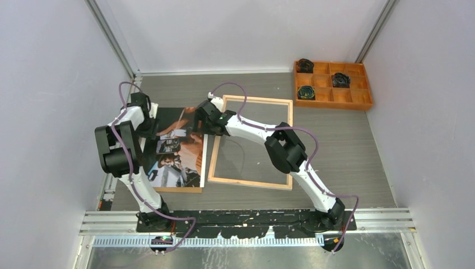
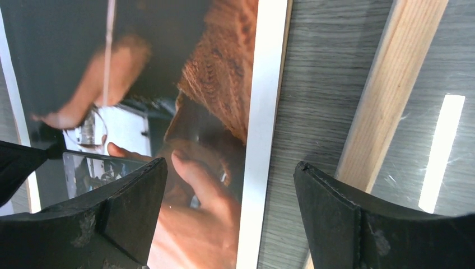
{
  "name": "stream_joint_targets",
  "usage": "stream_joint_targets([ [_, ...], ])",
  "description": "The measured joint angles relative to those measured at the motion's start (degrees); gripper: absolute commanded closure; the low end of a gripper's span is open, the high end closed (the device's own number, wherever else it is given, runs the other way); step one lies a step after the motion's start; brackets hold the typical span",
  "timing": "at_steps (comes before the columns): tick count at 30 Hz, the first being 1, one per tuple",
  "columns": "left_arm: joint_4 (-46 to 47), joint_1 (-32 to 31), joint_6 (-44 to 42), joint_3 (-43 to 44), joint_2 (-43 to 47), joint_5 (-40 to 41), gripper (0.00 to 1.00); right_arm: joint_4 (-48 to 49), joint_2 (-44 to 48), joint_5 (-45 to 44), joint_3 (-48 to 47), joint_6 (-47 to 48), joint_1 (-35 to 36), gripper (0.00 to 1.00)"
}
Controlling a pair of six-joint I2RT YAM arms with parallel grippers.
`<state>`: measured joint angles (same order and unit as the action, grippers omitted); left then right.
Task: Put the photo into the frame
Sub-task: Pick up the photo at the center of the board.
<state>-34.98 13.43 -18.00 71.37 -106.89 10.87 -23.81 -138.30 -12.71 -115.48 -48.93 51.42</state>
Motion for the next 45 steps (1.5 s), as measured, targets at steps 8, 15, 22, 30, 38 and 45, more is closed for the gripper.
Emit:
stream_joint_targets([
  [8, -0.02, -3.04, -0.22, 0.28, -0.13, -0.22, 0.42, -0.96, -1.27, -0.55, -1.73, -2.82, 0.00, 0.14],
  [15, -0.20, -5.68, -0.42, 0.28, -0.13, -1.51, 0.43, 1.16, -1.27, 2.16, -1.05, -5.42, -0.13, 0.17],
  [22, -0.22, -5.81, -0.68, 0.28, -0.13, -1.99, 0.42, 4.85, -0.81, 5.16, 0.94, -6.16, -0.57, 0.19],
  [30, -0.22, -5.81, -0.90, 0.28, -0.13, -2.38, 0.43, 5.51, -0.13, 5.35, 1.88, -5.29, -0.48, 0.20],
  [38, -0.24, -5.81, -0.92, 0.28, -0.13, -2.54, 0.43, 3.78, 0.15, 4.81, 1.60, -3.87, 0.42, 0.21],
  [45, -0.22, -5.81, -0.92, 0.28, -0.13, -2.75, 0.43, 2.45, 1.40, 5.03, 1.51, -3.76, 1.90, 0.21],
])
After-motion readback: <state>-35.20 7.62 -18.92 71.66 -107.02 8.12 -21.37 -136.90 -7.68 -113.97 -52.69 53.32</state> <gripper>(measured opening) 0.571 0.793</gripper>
